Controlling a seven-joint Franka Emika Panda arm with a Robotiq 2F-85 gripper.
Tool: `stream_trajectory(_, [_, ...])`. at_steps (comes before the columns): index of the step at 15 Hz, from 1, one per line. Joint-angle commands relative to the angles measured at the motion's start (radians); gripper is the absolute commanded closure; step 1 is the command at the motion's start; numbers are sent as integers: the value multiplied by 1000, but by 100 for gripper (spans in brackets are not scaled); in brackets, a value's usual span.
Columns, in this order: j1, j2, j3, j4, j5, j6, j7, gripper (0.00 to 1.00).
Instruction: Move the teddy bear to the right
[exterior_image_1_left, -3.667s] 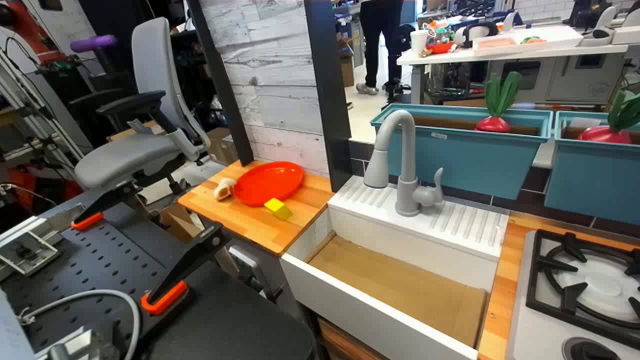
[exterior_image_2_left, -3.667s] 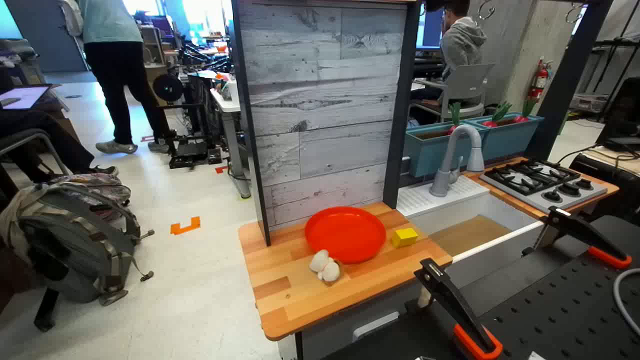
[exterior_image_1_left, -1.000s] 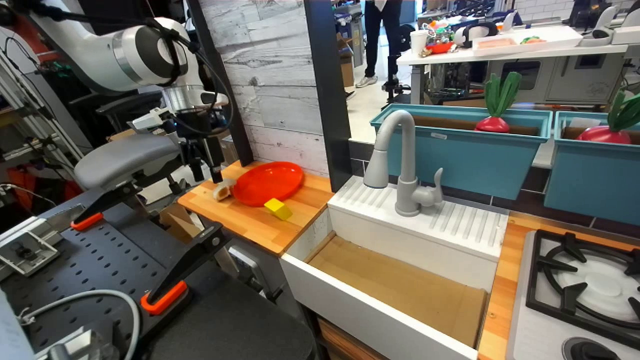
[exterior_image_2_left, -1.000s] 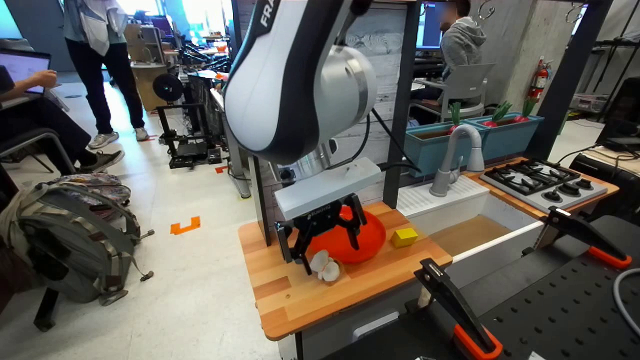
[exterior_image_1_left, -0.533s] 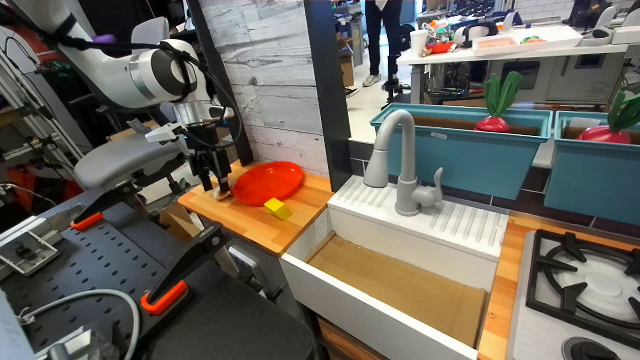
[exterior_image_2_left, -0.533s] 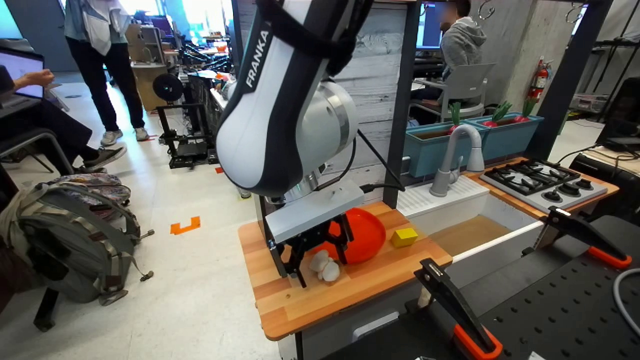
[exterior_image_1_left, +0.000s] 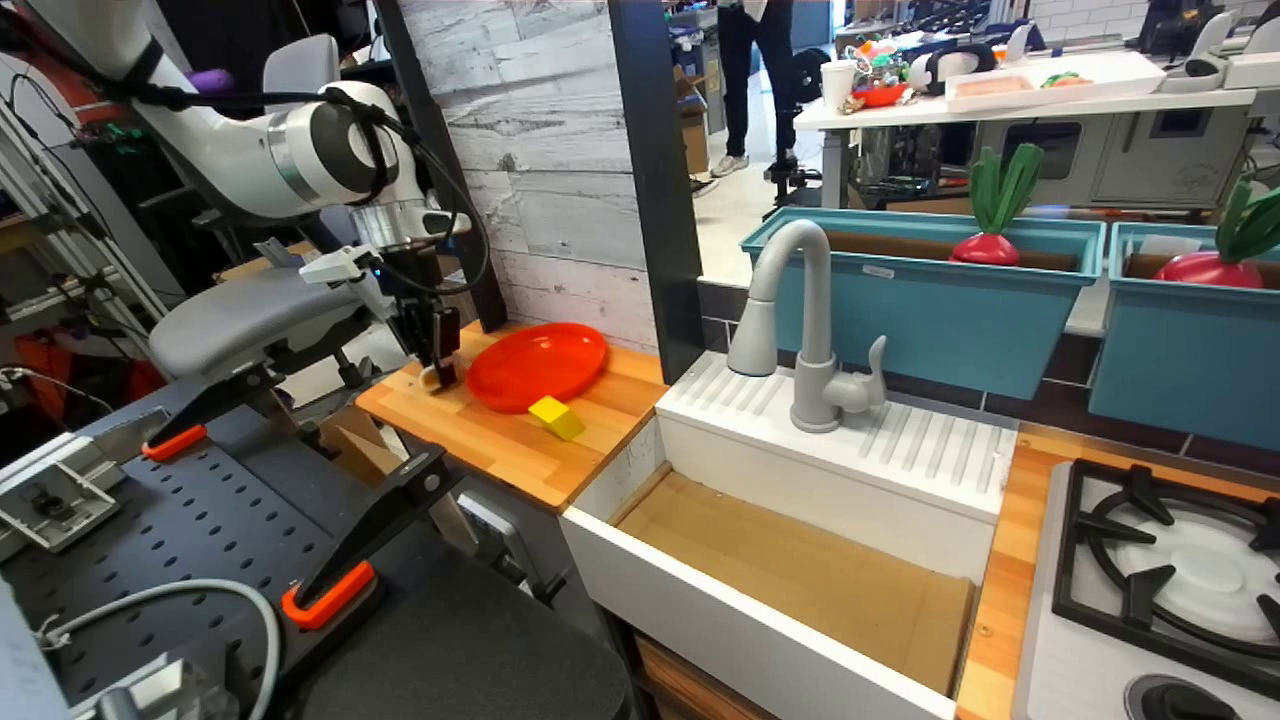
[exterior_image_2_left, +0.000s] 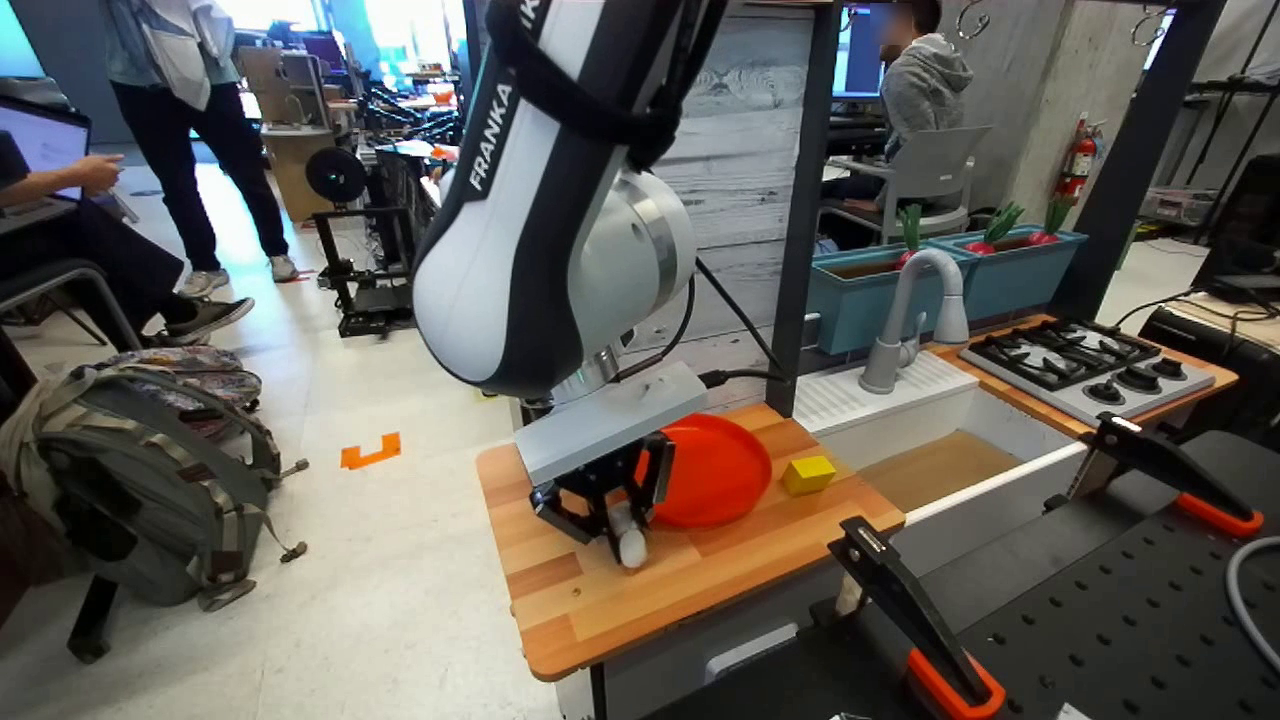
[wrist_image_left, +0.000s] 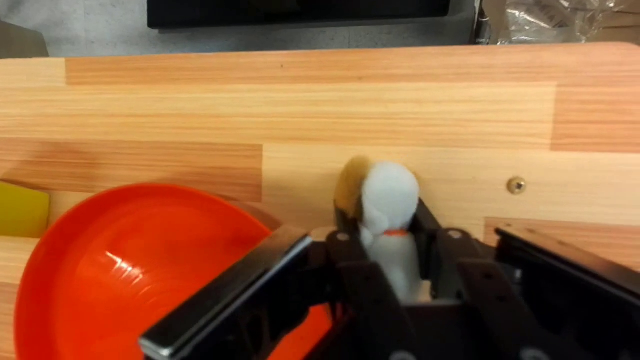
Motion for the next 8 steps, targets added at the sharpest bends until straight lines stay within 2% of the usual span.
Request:
stream_trajectory(1, [15,-28,-5,-7,40,-29,-27,99])
stream_trajectory(8, [39,-186,-14,-149,27,17,-3,96])
